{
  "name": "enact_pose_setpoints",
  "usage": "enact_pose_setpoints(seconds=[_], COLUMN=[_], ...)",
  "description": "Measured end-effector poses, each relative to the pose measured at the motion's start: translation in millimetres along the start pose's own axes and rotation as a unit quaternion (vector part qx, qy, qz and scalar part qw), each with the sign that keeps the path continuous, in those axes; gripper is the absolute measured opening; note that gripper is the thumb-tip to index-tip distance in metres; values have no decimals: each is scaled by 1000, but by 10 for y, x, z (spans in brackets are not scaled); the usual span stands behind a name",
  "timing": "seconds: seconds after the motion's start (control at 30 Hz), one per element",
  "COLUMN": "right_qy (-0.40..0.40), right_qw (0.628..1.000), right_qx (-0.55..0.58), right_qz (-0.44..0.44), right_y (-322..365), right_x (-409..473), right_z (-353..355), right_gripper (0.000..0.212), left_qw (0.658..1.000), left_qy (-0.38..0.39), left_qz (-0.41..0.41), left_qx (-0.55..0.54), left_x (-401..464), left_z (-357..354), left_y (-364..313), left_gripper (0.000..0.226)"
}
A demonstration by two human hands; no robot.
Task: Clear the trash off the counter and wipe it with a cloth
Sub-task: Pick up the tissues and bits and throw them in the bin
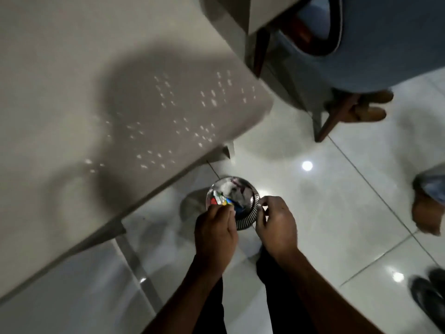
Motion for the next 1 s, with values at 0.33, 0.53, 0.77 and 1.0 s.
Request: enact_pose_setpoints(seconds=[0.33, 0.53, 0.77, 1.0], right_qy=[147, 105, -75, -219], right_qw=[986, 994, 987, 965], right_qx=[-49, 3, 132, 140], right_qz=[-65, -41, -53, -18], right_y=[-769, -648, 10, 1083], right_x=[440, 427, 122, 604], right_z=[-1561, -1123, 552, 2125], right_gripper=[33, 42, 28, 24], left_qw=[946, 959, 993, 987], left_qy=[237, 222, 113, -82], left_qz=[196, 141, -46, -140], left_qx=[98, 103, 1, -8], left_x=[210, 477, 551, 1754], left_z=[-1625, -1308, 122, 1658], left_y=[1193, 709, -884, -1671], left_gripper=[28, 54, 46, 45])
Point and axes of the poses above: each hand's wrist, its own x-axis towards the middle knuckle, its own z-axis out of the back of the hand, y = z × x, the point moved 1 cm from there along x, towards the middle knuckle, and after that the axes turned 9 degrees about -x, right-handed, at the moved point
